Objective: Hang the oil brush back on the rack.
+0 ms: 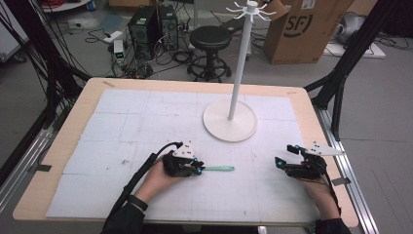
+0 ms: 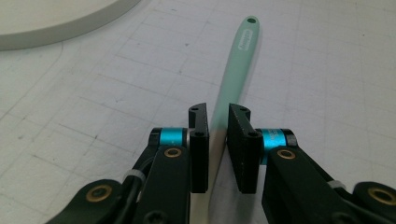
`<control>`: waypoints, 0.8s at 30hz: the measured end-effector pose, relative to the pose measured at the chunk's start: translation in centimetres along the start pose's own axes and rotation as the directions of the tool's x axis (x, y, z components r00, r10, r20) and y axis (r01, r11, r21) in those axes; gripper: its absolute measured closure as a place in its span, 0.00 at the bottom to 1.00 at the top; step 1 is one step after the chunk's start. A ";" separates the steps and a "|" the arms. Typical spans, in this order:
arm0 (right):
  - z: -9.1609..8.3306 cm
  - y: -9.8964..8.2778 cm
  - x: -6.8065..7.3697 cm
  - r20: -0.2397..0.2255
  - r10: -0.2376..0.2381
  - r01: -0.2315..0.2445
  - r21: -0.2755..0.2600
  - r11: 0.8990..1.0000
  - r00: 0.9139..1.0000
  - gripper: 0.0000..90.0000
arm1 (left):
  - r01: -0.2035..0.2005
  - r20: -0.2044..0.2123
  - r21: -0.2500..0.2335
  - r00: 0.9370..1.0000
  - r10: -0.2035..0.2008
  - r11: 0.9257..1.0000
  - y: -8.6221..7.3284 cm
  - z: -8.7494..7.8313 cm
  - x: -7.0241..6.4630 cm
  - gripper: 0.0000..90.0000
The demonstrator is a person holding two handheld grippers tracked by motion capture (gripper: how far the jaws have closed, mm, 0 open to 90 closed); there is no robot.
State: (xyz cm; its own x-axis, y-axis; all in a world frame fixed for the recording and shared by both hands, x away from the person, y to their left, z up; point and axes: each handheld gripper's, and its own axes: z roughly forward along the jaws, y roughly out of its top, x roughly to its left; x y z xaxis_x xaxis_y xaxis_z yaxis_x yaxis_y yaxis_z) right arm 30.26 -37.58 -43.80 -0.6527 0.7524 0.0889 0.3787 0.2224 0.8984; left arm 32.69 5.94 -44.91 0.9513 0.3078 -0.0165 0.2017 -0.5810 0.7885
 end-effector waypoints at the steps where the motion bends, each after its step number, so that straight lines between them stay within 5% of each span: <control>1: 0.0 0.0 0.0 0.000 0.001 -0.001 0.001 1.000 1.000 0.25 | -0.001 0.002 -0.004 1.000 0.001 1.000 0.0 0.0 0.0 0.89; 8: 0.0 0.0 0.0 0.000 -0.002 0.002 0.002 1.000 1.000 0.25 | 0.002 0.006 -0.002 1.000 -0.002 1.000 0.1 -0.2 0.1 0.91; 13: 0.0 0.0 0.0 0.000 0.004 -0.004 0.003 1.000 1.000 0.25 | 0.026 -0.014 -0.062 1.000 -0.027 0.998 0.5 -1.3 0.3 0.91; 24: 0.3 -0.1 0.0 -0.005 0.002 -0.002 0.014 1.000 1.000 0.25 | 0.103 -0.049 -0.246 0.992 -0.118 0.964 2.4 -5.4 1.4 0.91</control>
State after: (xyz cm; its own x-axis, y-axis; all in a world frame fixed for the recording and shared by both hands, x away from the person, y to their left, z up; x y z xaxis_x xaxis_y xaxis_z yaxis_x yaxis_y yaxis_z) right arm 30.42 -37.40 -43.98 -0.6554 0.7495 0.0929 0.3890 0.2296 0.8922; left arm 33.21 9.04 -39.71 0.9081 0.4111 -0.0794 0.2349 -0.3433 0.9094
